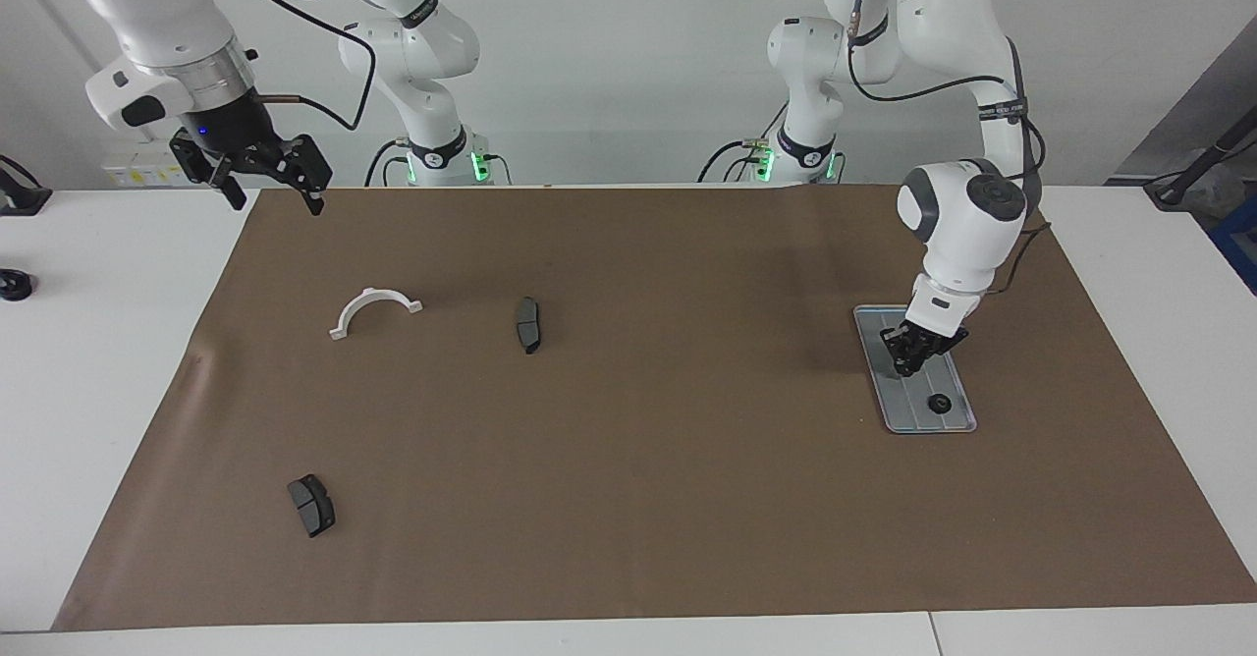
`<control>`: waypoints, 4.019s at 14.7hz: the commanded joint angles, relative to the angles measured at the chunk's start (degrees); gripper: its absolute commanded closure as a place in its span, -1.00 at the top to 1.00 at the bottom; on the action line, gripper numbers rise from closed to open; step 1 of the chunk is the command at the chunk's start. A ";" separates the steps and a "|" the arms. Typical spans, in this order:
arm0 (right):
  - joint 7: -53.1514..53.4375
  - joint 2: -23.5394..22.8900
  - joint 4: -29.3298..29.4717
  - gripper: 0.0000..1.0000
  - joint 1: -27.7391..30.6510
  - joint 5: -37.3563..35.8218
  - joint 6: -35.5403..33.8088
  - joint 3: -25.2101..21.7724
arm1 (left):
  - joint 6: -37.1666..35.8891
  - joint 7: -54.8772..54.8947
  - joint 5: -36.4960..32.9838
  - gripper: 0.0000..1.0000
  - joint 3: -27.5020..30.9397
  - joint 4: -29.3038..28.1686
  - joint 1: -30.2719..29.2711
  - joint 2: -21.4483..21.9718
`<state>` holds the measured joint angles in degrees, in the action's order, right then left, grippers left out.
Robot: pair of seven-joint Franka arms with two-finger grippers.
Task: Pick bearing gear from pile to tray
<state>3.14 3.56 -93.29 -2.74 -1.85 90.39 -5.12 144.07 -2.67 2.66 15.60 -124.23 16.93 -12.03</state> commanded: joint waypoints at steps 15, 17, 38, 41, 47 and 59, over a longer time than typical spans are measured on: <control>-1.21 0.22 0.13 1.00 0.28 0.62 -0.74 0.19 | -29.27 13.73 0.33 1.00 -0.22 18.48 -0.85 10.63; -1.21 0.22 0.13 1.00 0.28 0.62 -0.74 0.19 | -32.78 13.83 0.33 1.00 0.13 22.35 -1.11 10.45; -1.21 0.22 0.13 1.00 0.28 0.62 -0.66 0.19 | -53.00 16.64 0.15 1.00 -14.18 34.66 -16.40 11.43; -1.21 0.22 0.13 1.00 0.28 0.62 -0.74 0.19 | -54.33 16.64 0.15 1.00 -15.07 35.64 -15.62 11.33; -1.21 0.22 0.13 1.00 0.28 0.62 -0.74 0.19 | -55.83 12.96 0.24 1.00 -15.33 35.64 -15.79 11.59; -1.21 0.22 0.13 1.00 0.28 0.62 -0.66 0.19 | -49.41 8.56 -1.25 1.00 -15.33 28.79 -15.35 14.14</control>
<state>3.14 3.56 -93.29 -2.74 -1.85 90.39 -5.12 92.60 7.23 2.52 0.73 -92.67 1.94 0.28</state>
